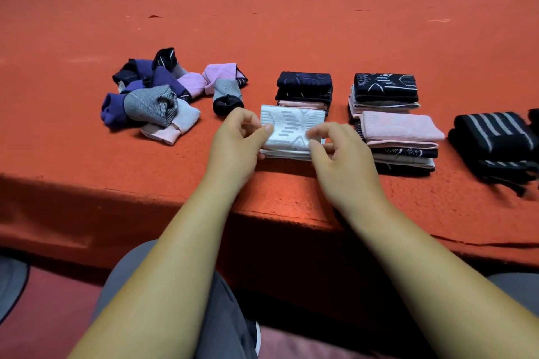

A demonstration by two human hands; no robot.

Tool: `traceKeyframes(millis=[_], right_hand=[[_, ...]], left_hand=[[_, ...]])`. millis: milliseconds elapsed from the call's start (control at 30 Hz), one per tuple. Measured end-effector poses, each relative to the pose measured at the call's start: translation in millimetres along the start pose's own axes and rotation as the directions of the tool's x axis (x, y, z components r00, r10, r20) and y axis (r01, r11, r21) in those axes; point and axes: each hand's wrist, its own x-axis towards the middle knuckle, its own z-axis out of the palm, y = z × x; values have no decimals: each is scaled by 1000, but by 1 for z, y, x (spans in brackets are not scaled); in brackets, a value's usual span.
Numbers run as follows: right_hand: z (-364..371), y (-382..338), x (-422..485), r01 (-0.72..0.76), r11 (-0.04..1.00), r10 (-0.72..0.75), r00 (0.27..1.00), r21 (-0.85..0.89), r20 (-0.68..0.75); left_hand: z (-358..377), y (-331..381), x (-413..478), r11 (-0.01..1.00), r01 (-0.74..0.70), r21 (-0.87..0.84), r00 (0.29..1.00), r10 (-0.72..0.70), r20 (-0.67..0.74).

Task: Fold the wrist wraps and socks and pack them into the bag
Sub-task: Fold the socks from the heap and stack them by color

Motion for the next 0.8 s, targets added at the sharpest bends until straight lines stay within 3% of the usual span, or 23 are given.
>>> traceKeyframes(millis=[133, 233, 300, 633, 800], right_hand=[[8, 11, 5, 11, 995, -4, 998, -98, 69], [17, 16, 5, -30, 975, 69, 983, -221, 170], [21, 18, 4, -37, 960, 95, 975, -276, 201], [15, 15, -2, -60, 971, 107, 975, -232, 194], [10, 12, -5, 37, 990, -19, 990, -135, 139]], left_hand=[[5, -6, 10, 984, -71, 164, 997, 64, 51], [10, -14, 11, 890, -96, 445, 990, 41, 132], [15, -19, 10, 850, -78, 520, 992, 16, 123], [7, -16, 8, 899, -41, 436, 995, -1, 96], [-10, -9, 11, 939, 20, 344, 997, -46, 67]])
